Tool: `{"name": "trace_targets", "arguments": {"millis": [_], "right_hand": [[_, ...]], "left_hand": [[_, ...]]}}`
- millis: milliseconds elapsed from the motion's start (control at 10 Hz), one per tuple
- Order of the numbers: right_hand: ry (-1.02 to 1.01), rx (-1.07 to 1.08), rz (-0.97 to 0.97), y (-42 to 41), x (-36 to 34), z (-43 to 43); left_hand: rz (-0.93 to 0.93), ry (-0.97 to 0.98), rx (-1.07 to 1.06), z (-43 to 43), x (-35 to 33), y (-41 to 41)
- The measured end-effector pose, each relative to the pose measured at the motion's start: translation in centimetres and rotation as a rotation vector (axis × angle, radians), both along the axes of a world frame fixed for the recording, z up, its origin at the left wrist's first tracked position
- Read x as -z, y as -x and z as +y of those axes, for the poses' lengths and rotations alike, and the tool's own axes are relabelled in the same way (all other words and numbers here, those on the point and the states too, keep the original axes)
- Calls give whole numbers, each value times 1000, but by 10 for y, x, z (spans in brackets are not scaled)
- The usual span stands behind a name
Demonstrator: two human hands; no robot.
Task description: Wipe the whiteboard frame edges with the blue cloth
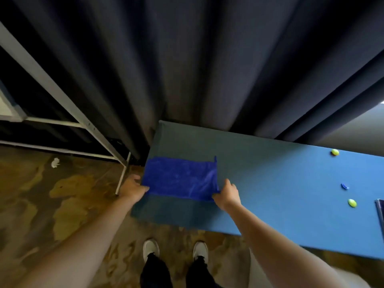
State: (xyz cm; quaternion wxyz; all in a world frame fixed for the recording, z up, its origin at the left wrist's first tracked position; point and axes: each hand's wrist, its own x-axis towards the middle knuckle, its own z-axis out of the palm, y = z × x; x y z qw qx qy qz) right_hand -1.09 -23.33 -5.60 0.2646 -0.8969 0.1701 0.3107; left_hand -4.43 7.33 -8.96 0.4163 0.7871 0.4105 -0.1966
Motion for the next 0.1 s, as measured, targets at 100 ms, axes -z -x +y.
{"name": "trace_targets", "arguments": {"millis": [100], "right_hand": [[-8,-111,-11,6,1,11]], "left_hand": [[-14,-29,184,-15,-8,-7]]}}
